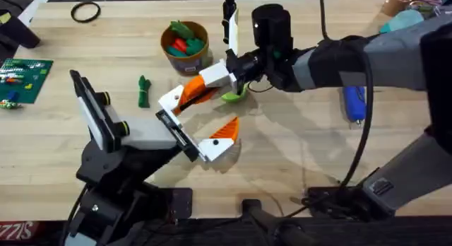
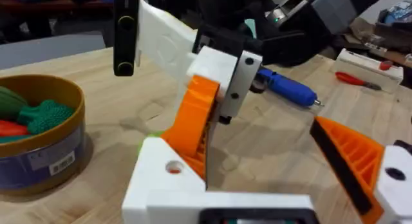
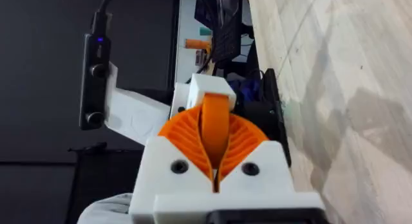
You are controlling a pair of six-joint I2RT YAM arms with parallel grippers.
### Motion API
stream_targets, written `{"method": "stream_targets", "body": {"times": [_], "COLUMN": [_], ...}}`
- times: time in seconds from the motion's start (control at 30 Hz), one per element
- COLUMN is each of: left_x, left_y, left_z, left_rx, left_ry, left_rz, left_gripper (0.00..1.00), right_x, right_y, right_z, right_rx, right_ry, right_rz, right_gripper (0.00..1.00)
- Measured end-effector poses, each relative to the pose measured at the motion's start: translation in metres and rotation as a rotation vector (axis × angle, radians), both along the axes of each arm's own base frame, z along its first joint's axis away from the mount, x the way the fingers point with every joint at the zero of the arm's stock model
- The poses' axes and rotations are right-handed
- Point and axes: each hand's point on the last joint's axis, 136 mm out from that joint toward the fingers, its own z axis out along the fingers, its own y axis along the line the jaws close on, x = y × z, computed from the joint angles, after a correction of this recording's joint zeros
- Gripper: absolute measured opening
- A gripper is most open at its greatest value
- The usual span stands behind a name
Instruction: Pick up the gripper from the table and insert it into the empty holder that is missing its gripper. Then pick up a screw, insert it into the mounting hole, and use the screwdriver to tighten it. Finally, clean up the table by picking up the vegetable and placing it into the bucket.
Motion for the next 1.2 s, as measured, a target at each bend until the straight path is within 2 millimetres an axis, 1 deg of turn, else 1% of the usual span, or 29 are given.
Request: {"method": "stream_targets", "body": {"times": [0.13, 0.17, 0.2, 0.27, 0.37, 0.4, 0.43, 0.5, 0.77, 0.87, 1.07, 1.1, 1.2], "left_x": [0.000, 0.000, 0.000, -0.003, -0.012, -0.014, -0.015, -0.017, -0.019, -0.019, -0.019, -0.019, -0.019], "left_y": [0.000, 0.000, 0.000, -0.002, -0.010, -0.011, -0.012, -0.013, -0.014, -0.014, -0.014, -0.014, -0.014], "left_z": [0.000, 0.000, 0.000, 0.000, 0.001, 0.001, 0.001, 0.000, 0.000, 0.000, 0.000, 0.000, 0.000], "left_rx": [0.000, 0.000, 0.000, 0.000, -0.002, -0.003, -0.003, -0.004, -0.004, -0.004, -0.004, -0.004, -0.004], "left_ry": [0.000, 0.000, 0.000, -0.001, 0.000, 0.000, 0.001, 0.001, 0.003, 0.003, 0.003, 0.003, 0.003], "left_rz": [0.000, 0.000, 0.000, -0.019, -0.086, -0.097, -0.105, -0.115, -0.134, -0.134, -0.134, -0.134, -0.134], "left_gripper": [0.987, 0.986, 0.986, 0.986, 0.986, 0.986, 0.986, 0.986, 0.986, 0.986, 0.986, 0.986, 0.986], "right_x": [0.000, 0.000, 0.000, -0.002, -0.014, -0.017, -0.020, -0.020, -0.012, -0.003, 0.010, 0.010, 0.005], "right_y": [0.000, 0.000, 0.000, 0.003, 0.013, 0.016, 0.017, 0.018, 0.014, 0.008, -0.012, -0.018, -0.019], "right_z": [0.000, 0.000, 0.000, -0.001, -0.002, -0.002, -0.002, -0.003, -0.003, -0.003, 0.001, 0.003, 0.005], "right_rx": [0.000, -0.001, -0.001, -0.005, -0.008, -0.007, -0.007, -0.007, -0.011, -0.010, 0.011, 0.022, 0.032], "right_ry": [0.000, 0.002, 0.000, -0.003, -0.011, -0.013, -0.014, -0.014, -0.016, -0.015, -0.001, 0.005, 0.011], "right_rz": [0.000, 0.000, -0.002, -0.001, 0.022, 0.031, 0.036, 0.037, 0.009, -0.013, -0.015, 0.006, 0.036], "right_gripper": [0.007, 0.033, 0.143, 0.440, 0.895, 0.968, 0.987, 0.994, 0.996, 0.996, 0.996, 0.996, 0.996]}}
